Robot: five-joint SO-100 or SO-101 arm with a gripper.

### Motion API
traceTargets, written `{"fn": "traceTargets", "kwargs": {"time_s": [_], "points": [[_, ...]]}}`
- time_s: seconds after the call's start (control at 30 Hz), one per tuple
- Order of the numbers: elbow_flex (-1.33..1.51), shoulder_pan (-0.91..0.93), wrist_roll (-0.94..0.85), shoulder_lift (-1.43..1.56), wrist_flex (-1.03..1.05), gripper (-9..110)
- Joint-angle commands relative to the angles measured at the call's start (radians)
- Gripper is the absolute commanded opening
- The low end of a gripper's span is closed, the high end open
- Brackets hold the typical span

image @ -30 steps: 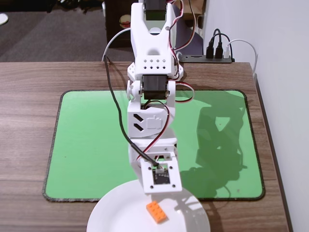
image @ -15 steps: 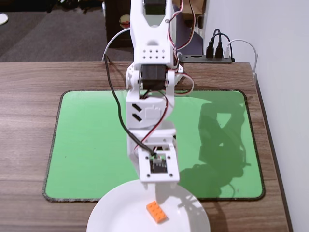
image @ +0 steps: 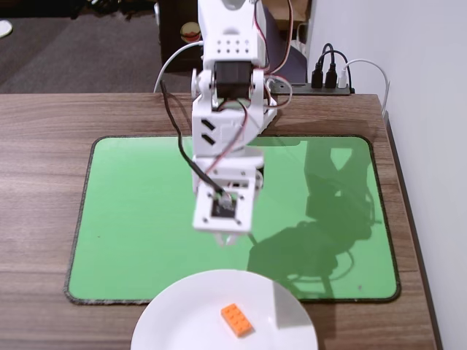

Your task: Grasp a lego block and put it on the plate.

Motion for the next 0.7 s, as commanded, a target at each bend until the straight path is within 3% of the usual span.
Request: {"fn": "traceTargets", "kwargs": {"time_s": [0.0,0.67], "points": [[0.051,-0.015,0.110,0.110,-0.014,1],[0.719,0.032,0.865,0.862,-0.048,1]]}}
